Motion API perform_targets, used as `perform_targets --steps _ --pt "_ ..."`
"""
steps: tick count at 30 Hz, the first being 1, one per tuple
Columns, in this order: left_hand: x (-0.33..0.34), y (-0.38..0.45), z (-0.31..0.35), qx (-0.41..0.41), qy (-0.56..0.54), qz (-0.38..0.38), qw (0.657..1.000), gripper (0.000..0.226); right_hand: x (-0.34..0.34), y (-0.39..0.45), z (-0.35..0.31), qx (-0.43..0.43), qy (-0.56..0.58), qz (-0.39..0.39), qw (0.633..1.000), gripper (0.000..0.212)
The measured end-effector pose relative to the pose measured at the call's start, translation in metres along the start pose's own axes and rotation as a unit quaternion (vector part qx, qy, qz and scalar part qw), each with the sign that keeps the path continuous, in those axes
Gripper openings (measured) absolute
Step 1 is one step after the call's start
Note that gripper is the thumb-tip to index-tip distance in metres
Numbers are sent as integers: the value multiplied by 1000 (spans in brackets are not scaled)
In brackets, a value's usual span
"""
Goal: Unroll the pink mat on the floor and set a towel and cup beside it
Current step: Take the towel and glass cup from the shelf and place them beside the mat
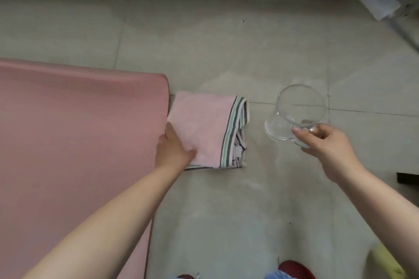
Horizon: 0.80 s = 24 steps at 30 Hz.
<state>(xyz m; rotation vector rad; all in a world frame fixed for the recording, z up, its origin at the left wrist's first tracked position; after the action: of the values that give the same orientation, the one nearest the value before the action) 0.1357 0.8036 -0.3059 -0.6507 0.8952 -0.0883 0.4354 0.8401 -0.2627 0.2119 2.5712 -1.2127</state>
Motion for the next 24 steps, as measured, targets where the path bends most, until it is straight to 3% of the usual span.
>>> perform_targets --steps 3,5,9,17,24 --pt "11 0 10 120 137 -4 983 101 0 4 9 7 12 4 1000 33" --pt "20 2 18 159 171 -63 970 100 0 4 13 9 18 3 1000 29" --pt "31 13 27 146 182 -130 964 102 -4 8 23 3 24 11 1000 33" --pt "33 17 34 145 199 -138 959 102 -20 15 35 16 59 11 998 45" --pt "39 24 33 137 246 -174 944 104 -25 14 42 0 20 27 999 27"
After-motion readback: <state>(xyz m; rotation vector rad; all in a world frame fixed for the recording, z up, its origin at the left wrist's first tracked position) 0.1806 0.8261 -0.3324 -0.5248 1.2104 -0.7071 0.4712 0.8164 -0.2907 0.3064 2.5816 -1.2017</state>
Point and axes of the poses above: each hand's wrist, its own y-axis towards the middle knuckle, its own x-axis out of the palm, z = x × y, the point moved 3 cm from there along y, towards the middle knuckle, and after that the axes turned 14 degrees about x, right-handed, at the moved point
